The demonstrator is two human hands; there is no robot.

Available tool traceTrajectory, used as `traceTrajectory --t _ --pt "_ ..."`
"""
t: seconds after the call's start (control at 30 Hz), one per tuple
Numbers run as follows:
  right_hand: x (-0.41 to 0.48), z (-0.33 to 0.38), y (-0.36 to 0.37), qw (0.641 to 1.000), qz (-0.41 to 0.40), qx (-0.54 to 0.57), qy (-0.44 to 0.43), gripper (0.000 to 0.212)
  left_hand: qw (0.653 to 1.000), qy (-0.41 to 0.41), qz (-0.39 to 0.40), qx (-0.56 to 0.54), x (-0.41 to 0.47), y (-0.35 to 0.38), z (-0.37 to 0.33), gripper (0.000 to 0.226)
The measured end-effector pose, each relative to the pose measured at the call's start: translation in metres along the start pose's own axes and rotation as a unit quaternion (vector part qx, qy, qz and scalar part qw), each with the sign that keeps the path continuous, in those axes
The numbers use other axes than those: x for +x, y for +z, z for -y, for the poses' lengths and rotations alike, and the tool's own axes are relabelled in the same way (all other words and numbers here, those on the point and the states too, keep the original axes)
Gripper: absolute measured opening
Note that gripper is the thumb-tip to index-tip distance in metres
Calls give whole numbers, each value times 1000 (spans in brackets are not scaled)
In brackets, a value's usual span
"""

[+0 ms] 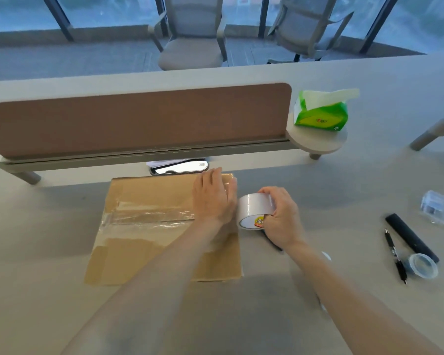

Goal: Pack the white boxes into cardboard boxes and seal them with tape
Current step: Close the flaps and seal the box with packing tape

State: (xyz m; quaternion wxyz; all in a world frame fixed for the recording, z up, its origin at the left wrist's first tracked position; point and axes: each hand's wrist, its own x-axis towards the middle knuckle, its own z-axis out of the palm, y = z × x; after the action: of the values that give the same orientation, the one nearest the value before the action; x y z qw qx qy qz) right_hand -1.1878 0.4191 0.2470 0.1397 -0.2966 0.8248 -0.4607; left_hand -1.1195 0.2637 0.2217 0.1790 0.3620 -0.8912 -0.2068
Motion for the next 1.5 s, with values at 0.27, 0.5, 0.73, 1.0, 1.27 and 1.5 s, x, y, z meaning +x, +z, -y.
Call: traceTrajectory --t 0.27,0.5,0.73,1.0,1.27,1.5 --pt "-5 -28 4 998 38 -44 -28 64 992 -23 8 123 -2 19 -3 61" --pt "-8 -50 12 990 68 -103 -62 56 985 -30 14 170 -2 20 -7 66" --pt "0 -57 10 966 118 -202 -109 54 985 -37 19 170 -3 17 -7 63" --pt "8 -75 -1 906 138 -376 -135 43 983 -44 48 169 -3 12 -8 68" --pt "15 -104 -47 876 147 -442 -120 40 983 -36 52 175 -2 9 -8 70" --pt "20 -102 -41 890 167 -409 -112 37 983 -40 75 162 0 2 0 73"
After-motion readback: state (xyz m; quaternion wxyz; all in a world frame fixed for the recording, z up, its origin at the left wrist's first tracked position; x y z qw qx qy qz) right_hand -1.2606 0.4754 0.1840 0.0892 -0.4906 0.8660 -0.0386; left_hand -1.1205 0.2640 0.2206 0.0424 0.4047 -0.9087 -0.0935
